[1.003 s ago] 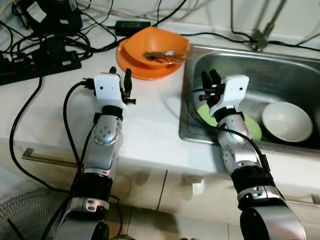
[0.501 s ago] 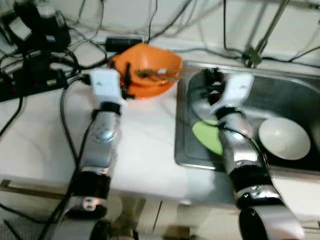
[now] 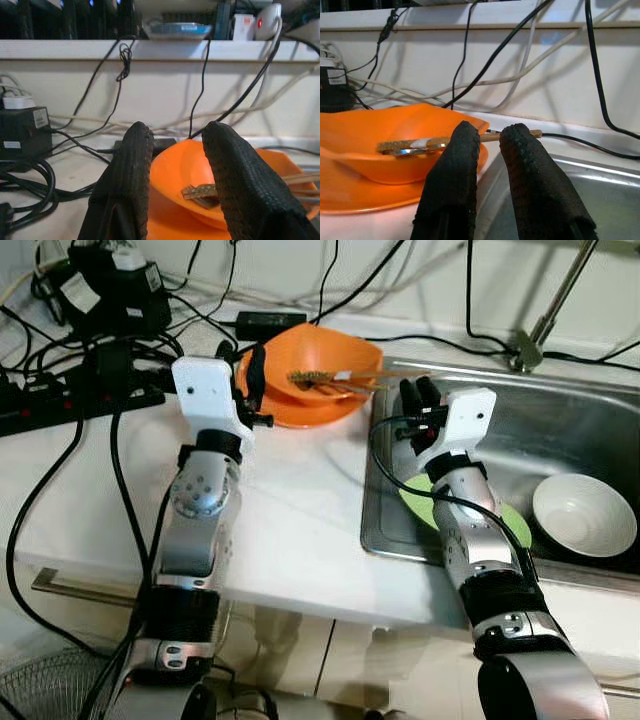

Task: Kitchen organization

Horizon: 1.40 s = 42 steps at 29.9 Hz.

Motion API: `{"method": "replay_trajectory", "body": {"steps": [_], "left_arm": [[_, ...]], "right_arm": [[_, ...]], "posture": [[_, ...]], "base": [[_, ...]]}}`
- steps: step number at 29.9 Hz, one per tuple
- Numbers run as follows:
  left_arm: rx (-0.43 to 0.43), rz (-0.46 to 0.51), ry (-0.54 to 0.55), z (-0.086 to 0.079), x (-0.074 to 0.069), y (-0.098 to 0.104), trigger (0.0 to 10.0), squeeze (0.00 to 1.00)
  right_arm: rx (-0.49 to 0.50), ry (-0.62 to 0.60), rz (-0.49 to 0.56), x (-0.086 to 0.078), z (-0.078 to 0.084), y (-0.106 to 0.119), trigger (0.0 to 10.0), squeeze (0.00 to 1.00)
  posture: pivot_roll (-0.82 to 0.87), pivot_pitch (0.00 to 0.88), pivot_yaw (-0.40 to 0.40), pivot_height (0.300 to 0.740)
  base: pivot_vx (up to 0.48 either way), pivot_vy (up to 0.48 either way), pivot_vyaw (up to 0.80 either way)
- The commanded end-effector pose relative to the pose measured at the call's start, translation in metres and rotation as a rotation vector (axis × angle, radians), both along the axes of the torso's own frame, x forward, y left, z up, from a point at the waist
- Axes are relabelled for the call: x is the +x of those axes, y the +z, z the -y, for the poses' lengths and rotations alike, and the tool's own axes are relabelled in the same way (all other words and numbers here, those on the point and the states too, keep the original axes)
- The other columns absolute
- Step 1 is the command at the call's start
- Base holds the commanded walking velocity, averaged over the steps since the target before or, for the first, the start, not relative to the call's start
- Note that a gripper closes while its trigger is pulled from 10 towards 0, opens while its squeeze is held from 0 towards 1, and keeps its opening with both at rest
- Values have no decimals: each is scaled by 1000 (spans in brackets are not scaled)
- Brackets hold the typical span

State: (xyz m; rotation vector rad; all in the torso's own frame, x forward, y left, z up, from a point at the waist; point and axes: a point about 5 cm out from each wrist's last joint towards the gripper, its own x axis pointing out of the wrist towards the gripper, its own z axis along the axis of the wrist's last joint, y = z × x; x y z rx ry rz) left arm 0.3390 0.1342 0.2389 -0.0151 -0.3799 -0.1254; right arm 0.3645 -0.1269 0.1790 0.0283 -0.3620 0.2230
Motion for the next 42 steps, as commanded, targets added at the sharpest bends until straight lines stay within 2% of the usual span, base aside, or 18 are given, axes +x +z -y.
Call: {"method": "replay_trajectory", "body": {"steps": [1, 3, 4, 7, 10, 13, 17, 24, 28, 34, 35, 36, 38, 42], "left_arm": [[-14, -45, -60, 4, 0, 12, 10000, 0], [-24, -73, -77, 4, 1, 12, 10000, 0], [-51, -170, -117, 4, 1, 7, 10000, 0], [-10, -265, -178, 3, -4, -3, 10000, 0], [2, -346, -172, -1, -7, -11, 10000, 0], [53, -384, -154, -3, -8, -14, 10000, 0], [76, -408, -149, -4, -10, -13, 10000, 0], [158, -515, -155, -2, -9, -26, 10000, 0], [178, -527, -174, 3, -3, -32, 10000, 0], [159, -545, -196, 12, 17, -37, 10000, 0], [149, -549, -199, 13, 21, -38, 10000, 894], [145, -552, -201, 14, 23, -39, 10000, 1000], [145, -549, -204, 17, 32, -39, 10000, 1000], [141, -544, -210, 19, 35, -37, 10000, 1000]], "right_arm": [[7, -1, -7, 1, 0, 0, 10000, 0], [6, 0, -7, 1, 0, 0, 10000, 0], [6, 1, -7, 2, -1, 0, 10000, 0], [7, 4, -7, 1, -2, 0, 10000, 0], [8, 7, -10, 1, -4, -1, 10000, 0], [10, 10, -12, 1, -5, -2, 10000, 0], [13, 13, -11, 1, -6, -2, 10000, 0], [16, 13, -14, 1, -7, -2, 10000, 0], [19, 10, -14, 0, -7, -3, 10000, 0], [23, 1, -13, -1, -6, -3, 10000, 0], [23, -1, -12, -1, -5, -3, 10000, 0], [24, -3, -11, -1, -5, -3, 10000, 0], [24, -12, -8, -2, -2, -4, 10000, 0], [24, -18, -8, -3, -1, -5, 10000, 0]], "posture": [[112, 98, -22, 740], [112, 98, -22, 740], [112, 97, -20, 740], [112, 95, -17, 740], [120, 93, -16, 740], [121, 91, -14, 740], [122, 90, -13, 740], [125, 94, -11, 740], [120, 97, -2, 740], [111, 100, 8, 740], [104, 103, 13, 740], [104, 103, 13, 740], [90, 107, 22, 740], [88, 111, 24, 740]], "base": [[0, 0, 0], [0, 0, 0], [0, 0, 0], [0, 0, 0], [0, 0, 0], [0, 0, 0], [0, 0, 0], [0, 0, 0], [0, 0, 0], [0, 0, 0], [0, 0, 0], [0, 0, 0], [0, 0, 0], [0, 0, 0]]}}
